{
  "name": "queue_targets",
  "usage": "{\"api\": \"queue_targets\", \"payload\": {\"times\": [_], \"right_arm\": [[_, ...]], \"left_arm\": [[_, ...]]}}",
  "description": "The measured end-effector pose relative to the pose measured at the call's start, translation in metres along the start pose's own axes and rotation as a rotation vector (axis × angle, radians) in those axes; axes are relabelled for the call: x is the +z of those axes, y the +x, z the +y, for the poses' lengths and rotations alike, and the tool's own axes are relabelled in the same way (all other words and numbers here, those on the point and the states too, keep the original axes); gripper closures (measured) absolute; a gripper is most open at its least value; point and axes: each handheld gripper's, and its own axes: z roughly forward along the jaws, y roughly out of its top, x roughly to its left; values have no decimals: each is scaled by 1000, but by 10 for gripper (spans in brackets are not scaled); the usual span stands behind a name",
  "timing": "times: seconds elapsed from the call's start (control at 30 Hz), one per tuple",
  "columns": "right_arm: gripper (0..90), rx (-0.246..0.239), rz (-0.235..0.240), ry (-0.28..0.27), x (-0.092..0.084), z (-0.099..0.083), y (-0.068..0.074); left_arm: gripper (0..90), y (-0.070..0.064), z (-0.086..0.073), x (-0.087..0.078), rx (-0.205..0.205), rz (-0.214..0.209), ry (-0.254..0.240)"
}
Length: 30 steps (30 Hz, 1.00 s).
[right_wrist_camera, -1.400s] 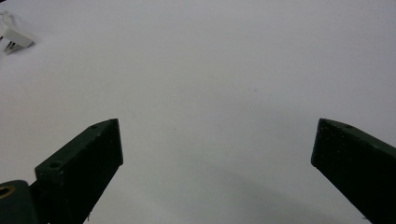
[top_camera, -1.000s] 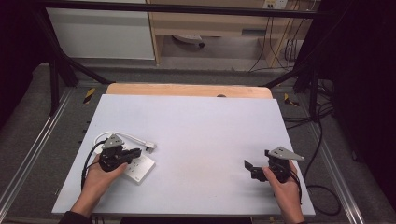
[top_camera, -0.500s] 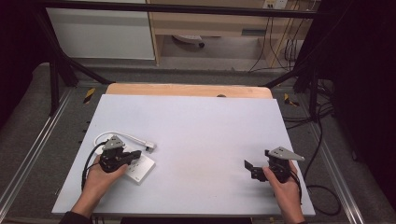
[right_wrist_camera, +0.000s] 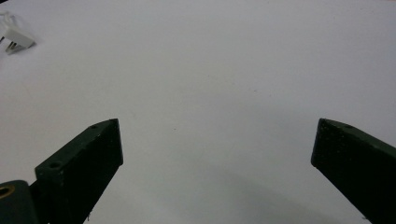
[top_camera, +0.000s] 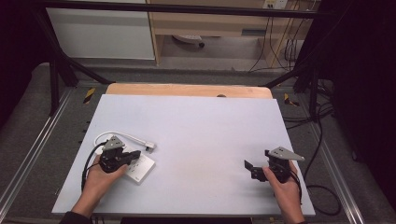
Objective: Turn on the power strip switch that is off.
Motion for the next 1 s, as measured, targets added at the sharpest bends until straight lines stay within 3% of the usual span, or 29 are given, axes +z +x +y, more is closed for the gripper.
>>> {"api": "queue_targets", "payload": {"times": [1.0], "right_arm": [[26, -2, -1, 0, 0, 0, 0]], "left_arm": [[900, 2, -3, 1, -8, -20, -11]]}}
